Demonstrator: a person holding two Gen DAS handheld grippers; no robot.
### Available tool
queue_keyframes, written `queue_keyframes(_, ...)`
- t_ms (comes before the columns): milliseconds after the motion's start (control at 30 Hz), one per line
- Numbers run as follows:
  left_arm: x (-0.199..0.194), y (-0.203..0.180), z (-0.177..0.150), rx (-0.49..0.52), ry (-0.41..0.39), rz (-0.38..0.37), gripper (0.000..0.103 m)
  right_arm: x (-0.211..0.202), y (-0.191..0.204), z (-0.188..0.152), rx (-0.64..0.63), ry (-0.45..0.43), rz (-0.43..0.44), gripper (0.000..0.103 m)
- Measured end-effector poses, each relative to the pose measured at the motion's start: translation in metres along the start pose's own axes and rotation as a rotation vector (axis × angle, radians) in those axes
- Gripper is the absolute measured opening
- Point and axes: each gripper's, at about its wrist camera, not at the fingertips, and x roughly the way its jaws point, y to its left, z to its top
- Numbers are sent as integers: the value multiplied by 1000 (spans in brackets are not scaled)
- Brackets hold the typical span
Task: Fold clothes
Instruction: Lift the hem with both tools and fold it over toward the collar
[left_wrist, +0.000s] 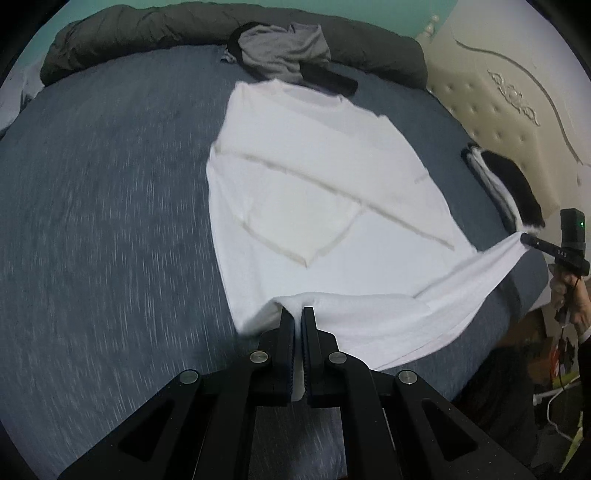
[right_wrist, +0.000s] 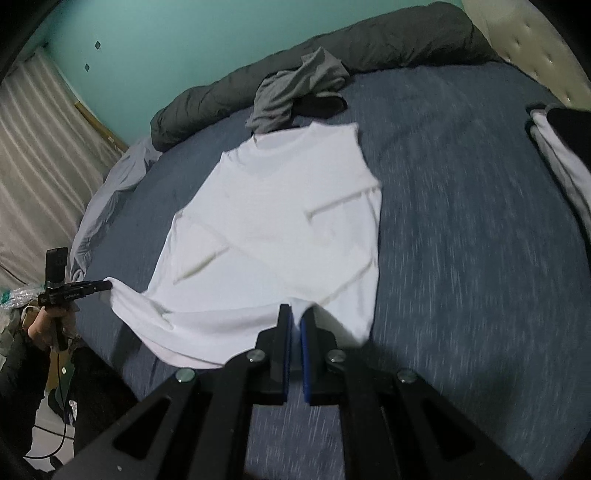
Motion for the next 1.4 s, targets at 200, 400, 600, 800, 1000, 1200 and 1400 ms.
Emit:
queue_keyframes(200,23,16,74,-38,-37,-15,3,25,-13,70,-3,-23,-25,4)
queue_keyframes(400,52,38,150,-73,-58,-6,3,57,-36,138,19,-58,-55,4)
queue_keyframes(600,77,60,213,-102,-80,17,3,94,-50,195,29,-89,-93,4)
queue_keyframes(800,104,79,262,-123,-80,45,3,128,-63,247,44,-115,-128,4)
queue_keyframes(1000,127,101,298,-166,-97,40,3,169,-74,292,60,-131,-177,4)
queue_keyframes(1200,158,114,321,-187,-99,62,3,204,-88,315,80,-138,-224,4)
queue_keyframes(1400,190,122,334,-210,-89,85,3,237,-102,321,96,-125,-261,4)
